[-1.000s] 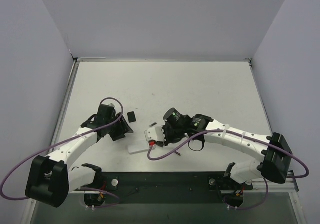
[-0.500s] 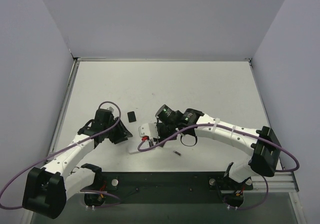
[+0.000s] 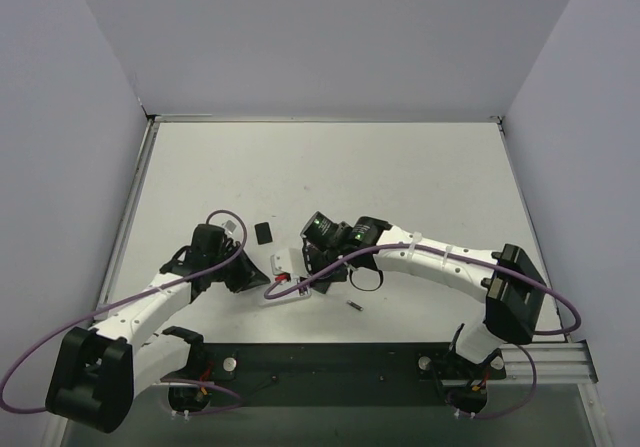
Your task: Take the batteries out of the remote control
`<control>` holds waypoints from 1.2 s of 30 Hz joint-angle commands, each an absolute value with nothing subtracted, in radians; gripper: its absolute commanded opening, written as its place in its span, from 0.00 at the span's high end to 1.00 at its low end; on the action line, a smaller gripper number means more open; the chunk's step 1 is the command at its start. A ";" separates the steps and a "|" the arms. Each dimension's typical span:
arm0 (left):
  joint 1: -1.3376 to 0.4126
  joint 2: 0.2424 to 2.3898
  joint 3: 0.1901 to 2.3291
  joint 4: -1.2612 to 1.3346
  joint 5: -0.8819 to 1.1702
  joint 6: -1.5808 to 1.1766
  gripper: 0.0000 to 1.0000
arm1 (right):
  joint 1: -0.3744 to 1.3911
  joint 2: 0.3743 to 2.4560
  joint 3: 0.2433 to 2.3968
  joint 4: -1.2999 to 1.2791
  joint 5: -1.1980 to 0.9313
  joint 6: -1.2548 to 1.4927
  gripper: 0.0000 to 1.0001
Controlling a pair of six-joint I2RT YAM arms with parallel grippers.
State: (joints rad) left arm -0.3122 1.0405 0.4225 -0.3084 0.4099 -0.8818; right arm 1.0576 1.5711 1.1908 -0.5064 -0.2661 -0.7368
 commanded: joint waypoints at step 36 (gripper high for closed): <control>-0.313 1.146 0.374 -0.264 0.405 -0.848 1.00 | 1.100 1.669 1.289 -0.560 -0.193 -0.732 1.00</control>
State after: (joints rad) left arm -0.3122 1.1271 0.3779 -0.2543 0.4461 -0.8791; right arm 1.0874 1.6409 1.2503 -0.5129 -0.1913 -0.7334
